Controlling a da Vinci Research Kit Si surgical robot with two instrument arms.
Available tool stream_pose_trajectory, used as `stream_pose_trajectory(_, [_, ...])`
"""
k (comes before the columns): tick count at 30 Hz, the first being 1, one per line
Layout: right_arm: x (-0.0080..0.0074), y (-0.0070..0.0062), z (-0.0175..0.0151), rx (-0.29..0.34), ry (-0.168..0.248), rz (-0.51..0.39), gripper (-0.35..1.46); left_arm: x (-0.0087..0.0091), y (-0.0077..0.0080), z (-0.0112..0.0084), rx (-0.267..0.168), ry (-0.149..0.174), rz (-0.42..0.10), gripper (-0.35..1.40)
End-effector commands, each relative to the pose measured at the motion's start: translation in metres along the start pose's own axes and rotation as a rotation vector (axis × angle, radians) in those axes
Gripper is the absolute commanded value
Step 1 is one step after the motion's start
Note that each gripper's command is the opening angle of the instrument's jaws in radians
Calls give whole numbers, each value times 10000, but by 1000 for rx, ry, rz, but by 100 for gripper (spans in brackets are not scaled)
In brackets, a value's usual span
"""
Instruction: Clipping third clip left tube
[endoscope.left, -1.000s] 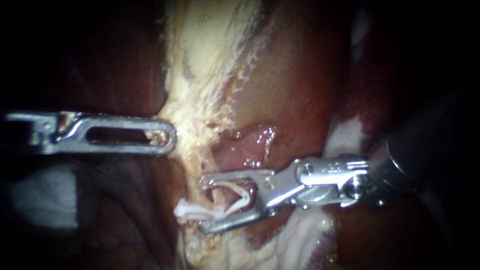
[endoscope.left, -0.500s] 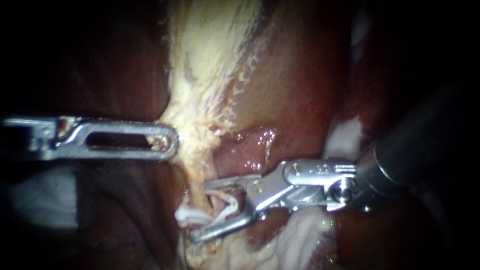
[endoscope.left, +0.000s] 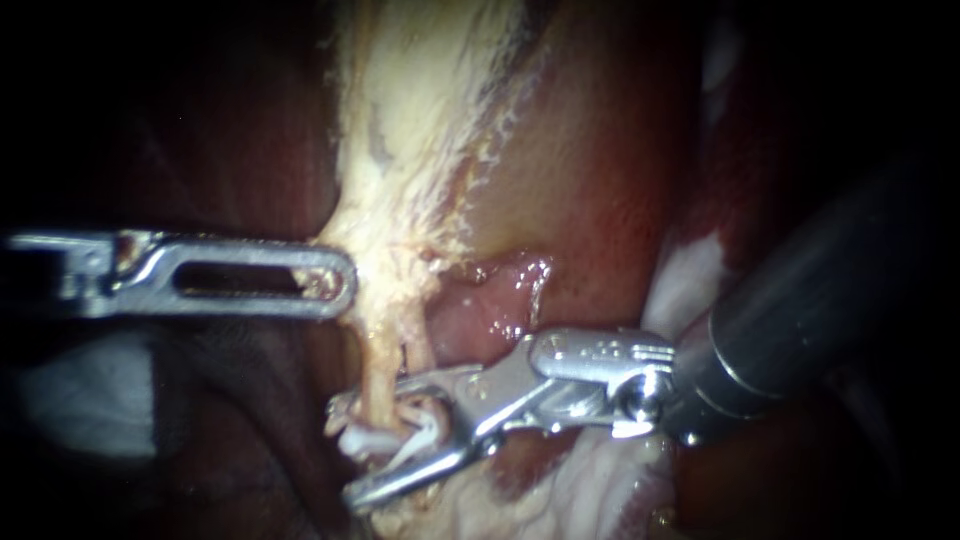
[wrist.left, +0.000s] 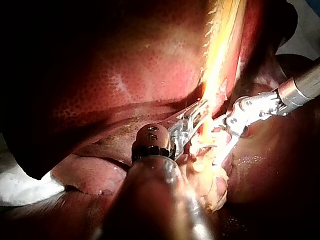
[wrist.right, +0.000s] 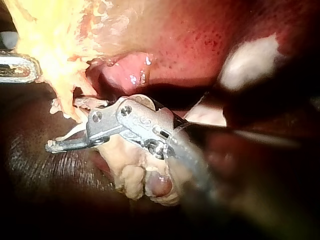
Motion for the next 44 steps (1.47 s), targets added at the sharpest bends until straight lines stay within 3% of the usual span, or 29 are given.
stream_pose_trajectory(1, [4,0,-1,-8,1,1,51,0,0,0,1,0,0,-35])
stream_pose_trajectory(5, [24,4,-10,-41,16,15,49,0,0,1,0,0,0,-35])
stream_pose_trajectory(11, [55,6,-26,-64,75,34,48,0,0,1,0,0,0,-35])
stream_pose_trajectory(15, [66,6,-31,-64,93,40,46,0,-1,1,0,0,0,-35])
stream_pose_trajectory(20, [67,6,-31,-65,94,41,39,0,-1,2,0,-1,0,-35])
stream_pose_trajectory(22, [65,6,-32,-64,93,40,12,0,-1,2,0,-1,0,-35])
stream_pose_trajectory(24, [59,3,-35,-81,92,39,-35,0,-1,2,0,-1,0,-35])
stream_pose_trajectory(26, [55,4,-40,-127,94,41,-35,0,-1,3,0,-1,0,-35])
stream_pose_trajectory(31, [49,8,-50,-172,93,31,-35,0,-1,3,0,-1,0,-35])
stream_pose_trajectory(44, [47,11,-51,-161,90,32,-35,0,0,4,0,-1,0,-35])
